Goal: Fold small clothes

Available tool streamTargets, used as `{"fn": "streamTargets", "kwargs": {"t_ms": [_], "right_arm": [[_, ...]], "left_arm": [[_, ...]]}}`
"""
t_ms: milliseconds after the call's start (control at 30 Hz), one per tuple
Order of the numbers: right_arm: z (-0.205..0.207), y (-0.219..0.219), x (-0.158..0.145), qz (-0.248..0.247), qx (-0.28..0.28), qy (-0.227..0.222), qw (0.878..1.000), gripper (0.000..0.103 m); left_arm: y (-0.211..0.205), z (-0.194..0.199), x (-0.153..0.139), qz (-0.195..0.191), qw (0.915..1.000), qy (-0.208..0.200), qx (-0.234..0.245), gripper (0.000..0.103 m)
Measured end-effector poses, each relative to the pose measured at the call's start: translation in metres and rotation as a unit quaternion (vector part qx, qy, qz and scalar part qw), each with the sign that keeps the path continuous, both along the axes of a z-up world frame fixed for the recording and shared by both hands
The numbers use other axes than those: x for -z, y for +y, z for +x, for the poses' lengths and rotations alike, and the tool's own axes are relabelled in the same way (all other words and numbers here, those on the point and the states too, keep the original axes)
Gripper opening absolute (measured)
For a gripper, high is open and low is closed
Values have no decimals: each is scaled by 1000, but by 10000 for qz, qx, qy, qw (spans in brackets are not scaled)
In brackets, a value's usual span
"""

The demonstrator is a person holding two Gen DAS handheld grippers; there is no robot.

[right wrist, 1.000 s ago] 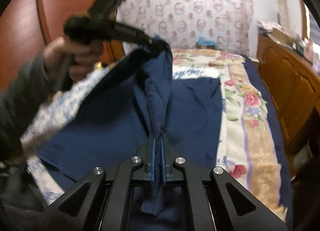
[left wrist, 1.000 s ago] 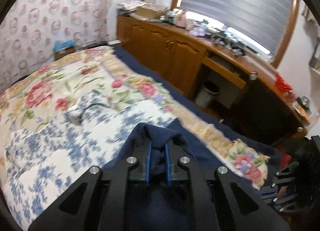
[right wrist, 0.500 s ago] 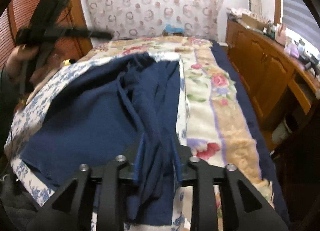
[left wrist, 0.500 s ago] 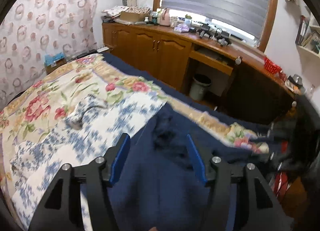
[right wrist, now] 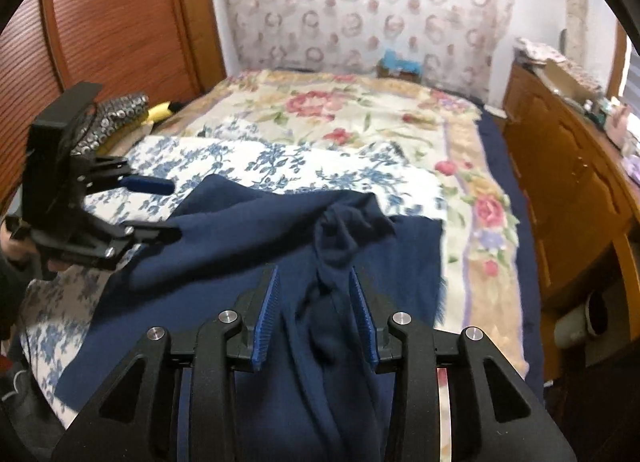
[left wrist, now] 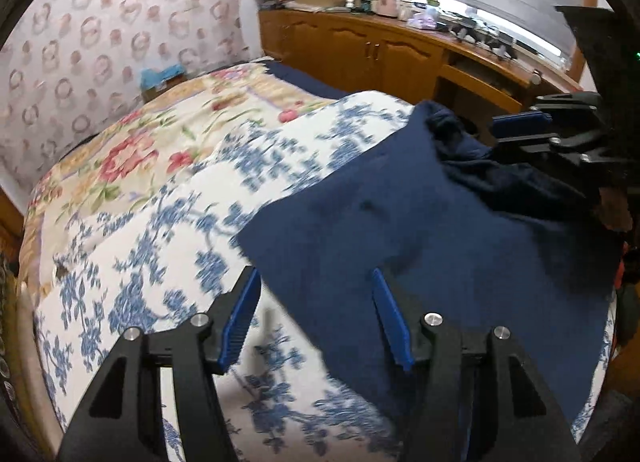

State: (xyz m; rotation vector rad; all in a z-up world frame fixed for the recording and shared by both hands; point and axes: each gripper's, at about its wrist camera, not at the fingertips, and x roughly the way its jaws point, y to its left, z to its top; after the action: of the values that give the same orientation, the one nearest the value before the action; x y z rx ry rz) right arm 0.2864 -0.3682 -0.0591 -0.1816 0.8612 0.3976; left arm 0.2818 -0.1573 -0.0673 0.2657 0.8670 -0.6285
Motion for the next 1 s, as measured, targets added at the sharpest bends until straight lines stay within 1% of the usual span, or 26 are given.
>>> {"fn": "streamTargets", "kwargs": {"t_ms": [133, 233, 333, 367, 433, 500, 567, 667, 700, 733, 800, 833, 867, 933, 1000], "right_arm": [[29, 10, 15, -228, -37, 217, 9995, 35], [39, 11, 24, -411, -4, 291, 9987, 35], [48, 7, 31, -443, 33, 421, 9981, 35], [49, 4, 32, -412, 42, 429, 9982, 24], [50, -4, 30, -218, -22, 450, 9987, 7], [48, -17, 22, -60, 85, 358, 9993, 4], [44, -34, 11, 47, 323, 183, 9993, 4], [45, -65, -3, 9, 969, -138, 9952, 4], [45, -78, -6, 110, 1180, -193, 9928, 4], [46, -83, -7, 167, 1246, -191, 9919, 4], [44, -84, -8, 59, 1320, -218, 9910, 5], [42, -81, -8, 4, 1273, -238, 9916, 9], [40, -79, -8, -82, 1303, -275, 9911, 17], [38, -74, -8, -263, 1369, -323, 9897, 25], [32, -74, -11, -178, 1275, -362, 9910, 26]], "left_arm": [[7, 9, 10, -50, 9999, 66, -112, 58], [7, 12, 16, -105, 9998, 135, -101, 58], [5, 13, 21, -137, 9997, 155, -90, 58], [5, 13, 21, -189, 9997, 150, -92, 58], [4, 12, 21, -217, 9997, 104, -84, 58], [4, 12, 23, -252, 9996, 36, -72, 59], [4, 11, 23, -266, 9996, 11, -65, 60], [4, 12, 23, -259, 9996, 9, -73, 62], [5, 12, 23, -261, 9996, 10, -79, 64], [5, 12, 23, -256, 9996, 11, -85, 65], [5, 12, 23, -256, 9996, 14, -83, 67], [5, 12, 23, -265, 9996, 20, -79, 67], [5, 12, 23, -265, 9996, 23, -75, 67], [4, 12, 23, -262, 9996, 24, -81, 68], [3, 12, 23, -256, 9996, 20, -111, 68]]}}
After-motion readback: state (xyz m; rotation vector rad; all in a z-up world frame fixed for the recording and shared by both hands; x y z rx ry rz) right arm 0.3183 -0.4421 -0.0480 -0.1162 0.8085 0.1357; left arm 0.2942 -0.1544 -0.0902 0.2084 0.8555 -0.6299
